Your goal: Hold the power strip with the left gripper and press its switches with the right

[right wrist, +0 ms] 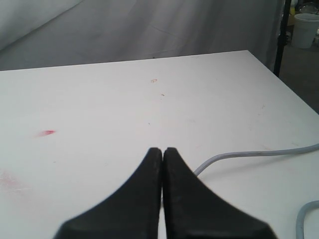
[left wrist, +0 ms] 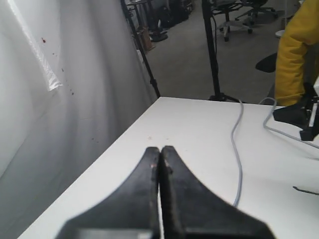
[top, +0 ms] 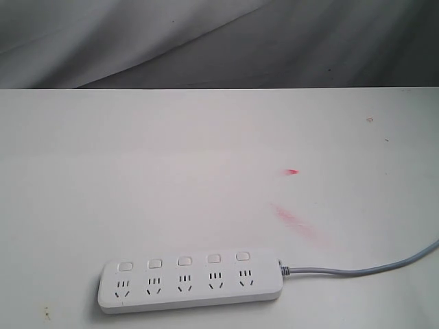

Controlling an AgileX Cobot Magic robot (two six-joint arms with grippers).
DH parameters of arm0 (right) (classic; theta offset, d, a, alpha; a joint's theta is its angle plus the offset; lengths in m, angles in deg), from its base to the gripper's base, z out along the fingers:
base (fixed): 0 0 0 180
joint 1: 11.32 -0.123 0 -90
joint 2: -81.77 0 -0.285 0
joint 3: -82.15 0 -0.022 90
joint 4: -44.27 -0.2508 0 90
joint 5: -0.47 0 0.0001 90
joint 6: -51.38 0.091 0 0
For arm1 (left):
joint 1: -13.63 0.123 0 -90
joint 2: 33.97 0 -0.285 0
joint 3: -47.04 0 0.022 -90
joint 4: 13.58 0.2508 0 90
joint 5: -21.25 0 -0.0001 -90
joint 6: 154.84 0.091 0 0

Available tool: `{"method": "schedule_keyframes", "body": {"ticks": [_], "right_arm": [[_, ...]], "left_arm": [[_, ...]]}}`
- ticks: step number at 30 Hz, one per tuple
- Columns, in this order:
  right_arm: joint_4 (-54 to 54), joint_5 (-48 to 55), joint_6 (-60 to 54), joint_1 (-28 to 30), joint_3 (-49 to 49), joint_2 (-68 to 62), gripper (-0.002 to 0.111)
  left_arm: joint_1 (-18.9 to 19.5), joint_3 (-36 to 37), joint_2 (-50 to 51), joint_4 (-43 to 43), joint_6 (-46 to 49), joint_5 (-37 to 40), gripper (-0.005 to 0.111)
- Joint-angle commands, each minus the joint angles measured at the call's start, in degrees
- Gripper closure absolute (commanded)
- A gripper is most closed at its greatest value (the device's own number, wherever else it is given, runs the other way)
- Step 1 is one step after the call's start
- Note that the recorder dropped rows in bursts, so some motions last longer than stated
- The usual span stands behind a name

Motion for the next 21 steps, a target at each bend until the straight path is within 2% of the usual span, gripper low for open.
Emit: {"method": "schedule_keyframes", "body": {"ticks": [1, 6, 9, 11, 13, 16, 21], "right_arm": [[0.6, -0.2, -0.2, 0.5, -0.2, 0.4, 0.108], [0.6, -0.2, -0.2, 0.5, -0.2, 0.4, 0.108], [0.6, -0.2, -0.2, 0.5, -0.2, 0.4, 0.108], [0.6, -0.2, -0.2, 0.5, -0.2, 0.4, 0.108], [0.6, -0.2, -0.2, 0.5, -0.2, 0.4, 0.108], [0.6, -0.2, -0.2, 0.5, -0.2, 0.4, 0.108], [0.6, -0.2, -0.2, 0.5, -0.2, 0.4, 0.108]], "left_arm": [[-0.3, -0.2, -2.1, -0.5, -1.0, 1.7, 0.106], [-0.3, -0.2, -3.0, -0.5, -1.0, -0.8, 0.106], [-0.3, -0.2, -3.0, 0.5, -6.3, -12.4, 0.106], [-0.3, -0.2, -3.0, 5.6, -16.2, -20.6, 0.106], [-0.3, -0.2, -3.0, 15.0, -28.9, -26.1, 0.106], [-0.3, -0.2, -3.0, 30.7, -44.3, -28.8, 0.106], [-0.3, -0.2, -3.2, 47.6, -59.9, -28.9, 0.106]]}}
